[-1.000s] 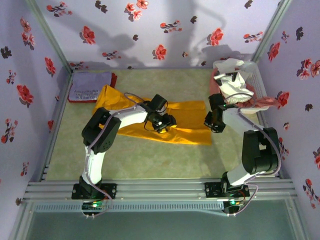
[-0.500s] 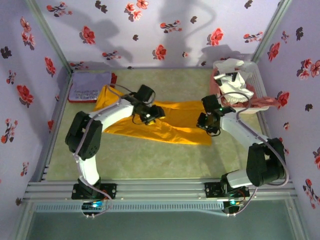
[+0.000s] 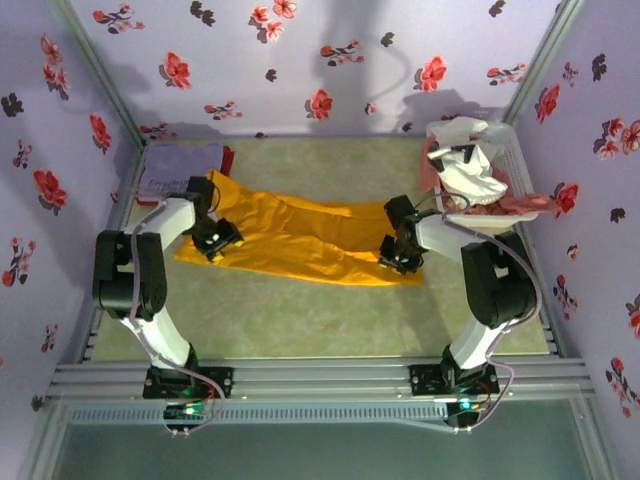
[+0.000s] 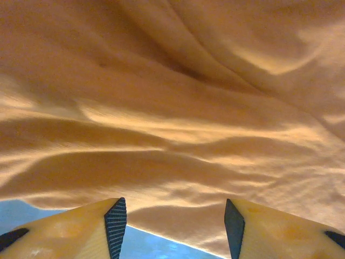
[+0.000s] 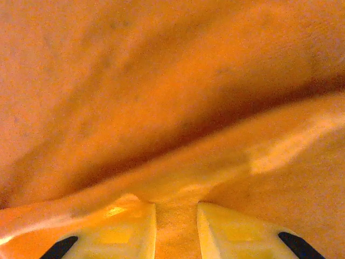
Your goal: Fold and stack the t-shirts
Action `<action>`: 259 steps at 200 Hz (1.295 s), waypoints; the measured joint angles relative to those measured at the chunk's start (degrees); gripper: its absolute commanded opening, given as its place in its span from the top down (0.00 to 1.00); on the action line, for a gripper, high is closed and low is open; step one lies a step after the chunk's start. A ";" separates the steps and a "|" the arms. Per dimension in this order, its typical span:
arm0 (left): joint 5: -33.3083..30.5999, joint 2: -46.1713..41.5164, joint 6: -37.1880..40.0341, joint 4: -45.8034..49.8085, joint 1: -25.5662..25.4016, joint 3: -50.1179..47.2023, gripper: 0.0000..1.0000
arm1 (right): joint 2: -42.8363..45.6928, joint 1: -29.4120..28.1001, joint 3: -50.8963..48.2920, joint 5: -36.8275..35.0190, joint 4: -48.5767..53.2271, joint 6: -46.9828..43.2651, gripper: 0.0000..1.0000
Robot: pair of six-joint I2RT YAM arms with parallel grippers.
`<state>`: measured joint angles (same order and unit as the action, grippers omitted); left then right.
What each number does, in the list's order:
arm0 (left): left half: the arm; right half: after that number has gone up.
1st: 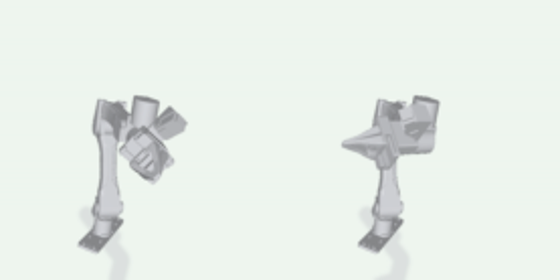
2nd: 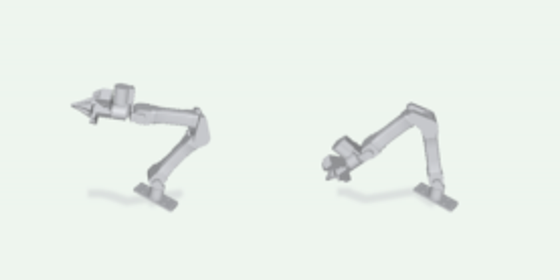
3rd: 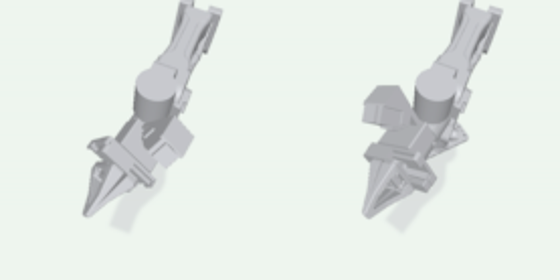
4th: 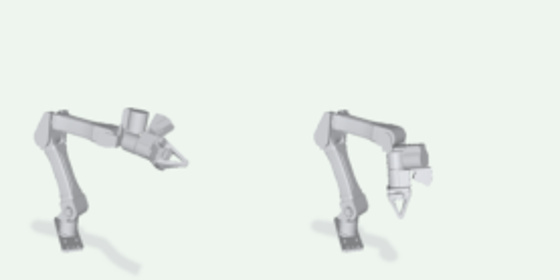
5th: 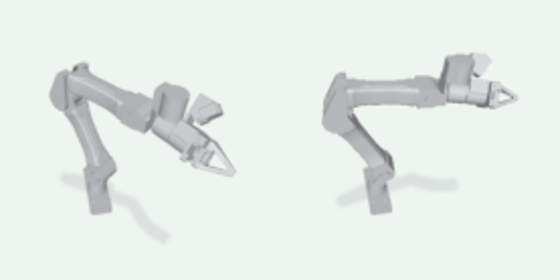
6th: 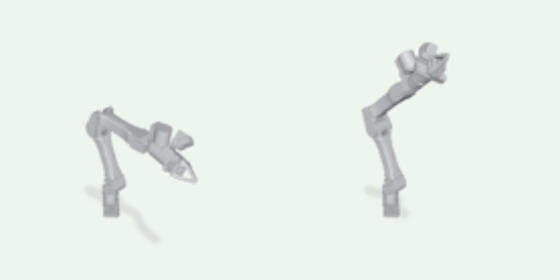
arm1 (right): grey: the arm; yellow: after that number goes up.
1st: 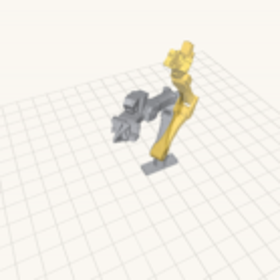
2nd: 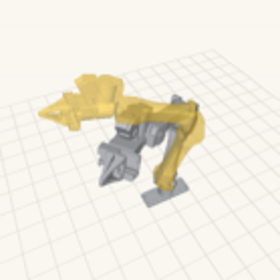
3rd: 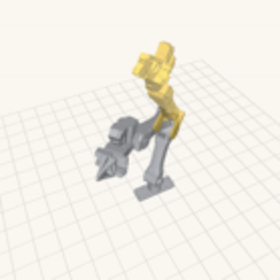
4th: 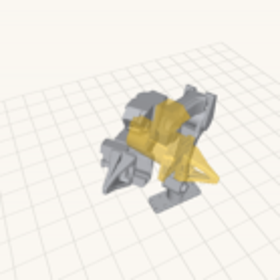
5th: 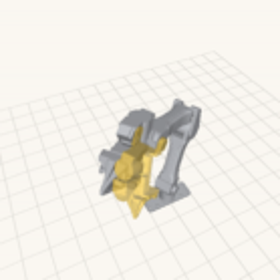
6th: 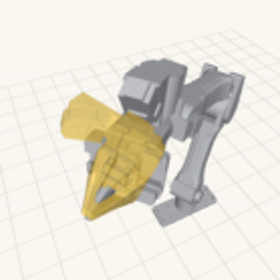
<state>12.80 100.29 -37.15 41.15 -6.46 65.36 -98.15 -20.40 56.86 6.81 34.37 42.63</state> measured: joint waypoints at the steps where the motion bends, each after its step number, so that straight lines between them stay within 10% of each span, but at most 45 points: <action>1: -0.02 0.00 0.11 0.02 0.11 -0.07 0.44 | -0.04 0.09 0.09 -0.02 0.04 -0.07 0.70; 194: -1.27 -13.00 1.73 2.27 1.99 -9.40 0.48 | 2.23 3.61 -0.04 4.31 1.49 -4.74 0.60; 259: -1.51 -1.36 2.49 1.29 3.76 -0.52 0.63 | 0.46 0.24 2.27 8.98 -0.79 -3.41 0.59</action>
<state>11.29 98.94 -34.65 42.44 -2.70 64.84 -97.69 -20.16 59.13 15.79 33.58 39.22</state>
